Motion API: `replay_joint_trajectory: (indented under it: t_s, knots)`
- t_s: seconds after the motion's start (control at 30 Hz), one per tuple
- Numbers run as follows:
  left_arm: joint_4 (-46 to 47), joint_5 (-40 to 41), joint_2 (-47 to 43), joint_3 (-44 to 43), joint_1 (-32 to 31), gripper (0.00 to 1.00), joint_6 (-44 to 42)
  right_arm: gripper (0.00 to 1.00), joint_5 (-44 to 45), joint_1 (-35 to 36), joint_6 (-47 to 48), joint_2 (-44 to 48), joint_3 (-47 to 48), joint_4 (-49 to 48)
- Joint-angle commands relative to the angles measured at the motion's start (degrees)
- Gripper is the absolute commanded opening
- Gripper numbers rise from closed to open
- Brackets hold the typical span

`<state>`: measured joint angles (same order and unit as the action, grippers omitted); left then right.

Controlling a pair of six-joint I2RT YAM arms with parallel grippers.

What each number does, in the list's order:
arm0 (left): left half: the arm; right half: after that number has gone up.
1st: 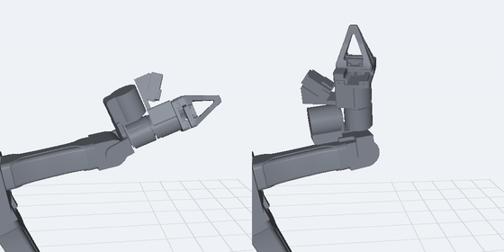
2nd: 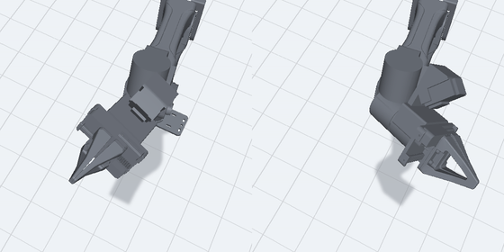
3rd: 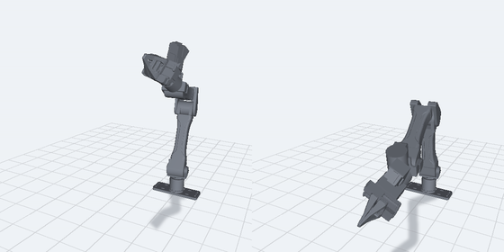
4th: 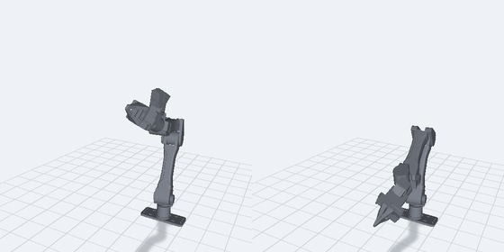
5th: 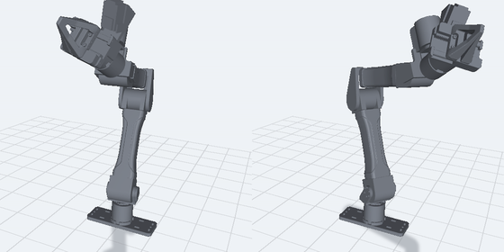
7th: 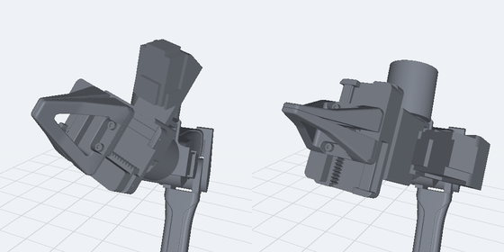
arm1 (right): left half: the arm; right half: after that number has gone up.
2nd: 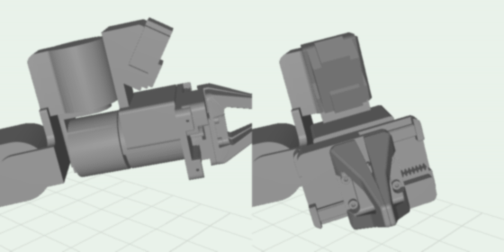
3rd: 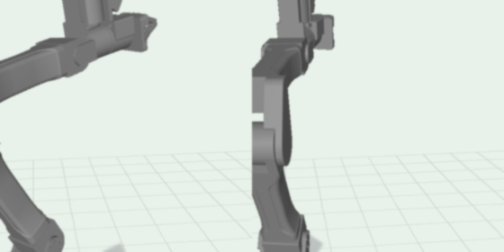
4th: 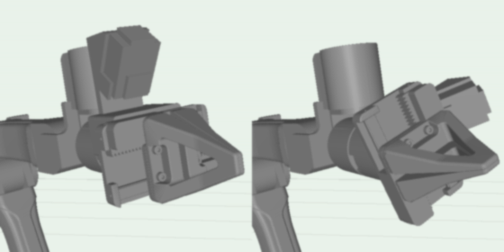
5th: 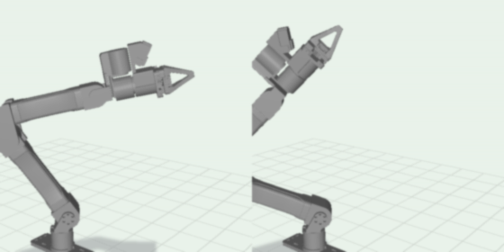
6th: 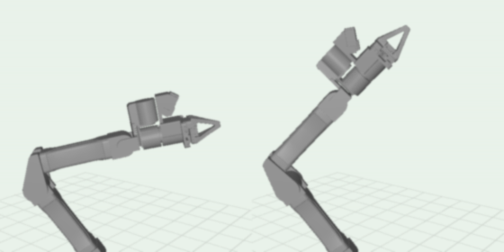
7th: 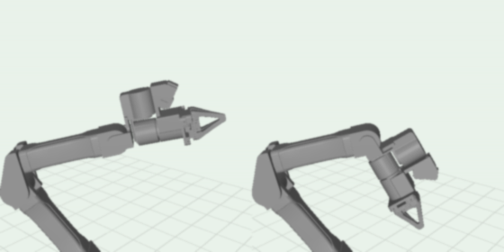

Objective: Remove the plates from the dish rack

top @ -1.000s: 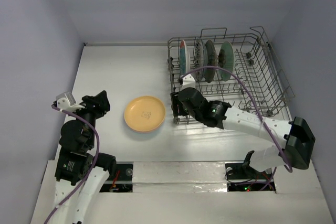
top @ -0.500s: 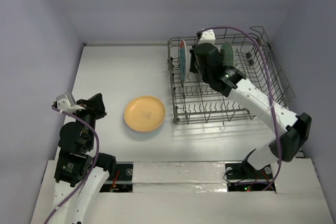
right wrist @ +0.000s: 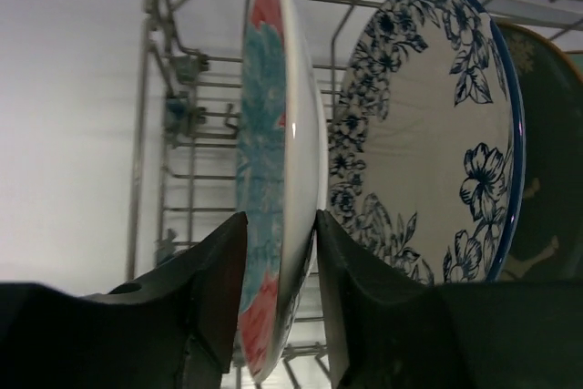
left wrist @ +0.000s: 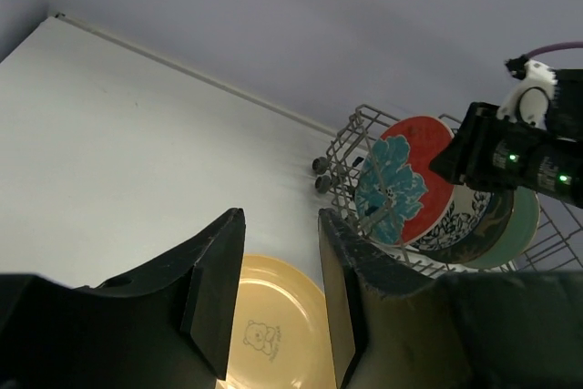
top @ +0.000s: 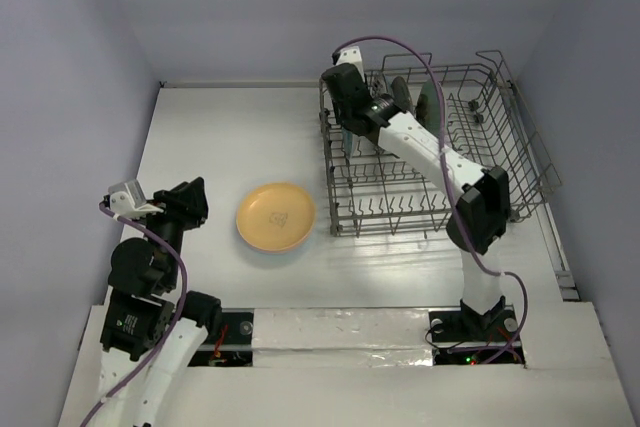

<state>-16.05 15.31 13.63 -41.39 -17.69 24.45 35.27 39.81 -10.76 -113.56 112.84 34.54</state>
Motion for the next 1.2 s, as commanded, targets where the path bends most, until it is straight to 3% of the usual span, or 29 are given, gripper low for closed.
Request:
replay_joint_trajectory:
  t_s: [0.0, 0.23, 0.4, 0.7, 0.93, 1.0, 1.17]
  knots:
    - [2.69, -0.63, -0.53, -0.36, -0.68, 0.35, -0.81, 0.41, 7.18, -0.17, 3.03, -2.10, 5.89, 3.95]
    - [2.78, -0.72, -0.36, -0.27, -1.20, 0.35, -0.72, 0.12, 10.96, -0.17, 4.96, -1.49, 7.92, 2.37]
    - [2.96, -0.72, -0.09, -0.19, -1.20, 0.36, -0.72, 0.01, 13.77, 0.52, 10.04, -0.26, 8.89, -1.65]
    - [2.96, -0.46, 0.08, -0.27, -1.20, 0.36, -0.72, 0.00, 20.45, 2.11, 20.42, -0.17, 18.55, -7.03]
    - [2.69, -0.11, 0.17, -0.36, -1.20, 0.36, -0.72, 0.00, 22.48, 2.11, 21.23, 4.12, 22.43, -9.32]
    - [2.78, -0.11, 0.26, -0.36, -1.20, 0.36, -0.63, 0.00, 21.26, 2.11, 17.91, 6.06, 21.64, -7.74]
    - [2.78, 0.07, 0.35, -0.45, -1.20, 0.37, -0.63, 0.00, 5.98, 2.11, 6.30, 12.91, 16.46, -7.91]
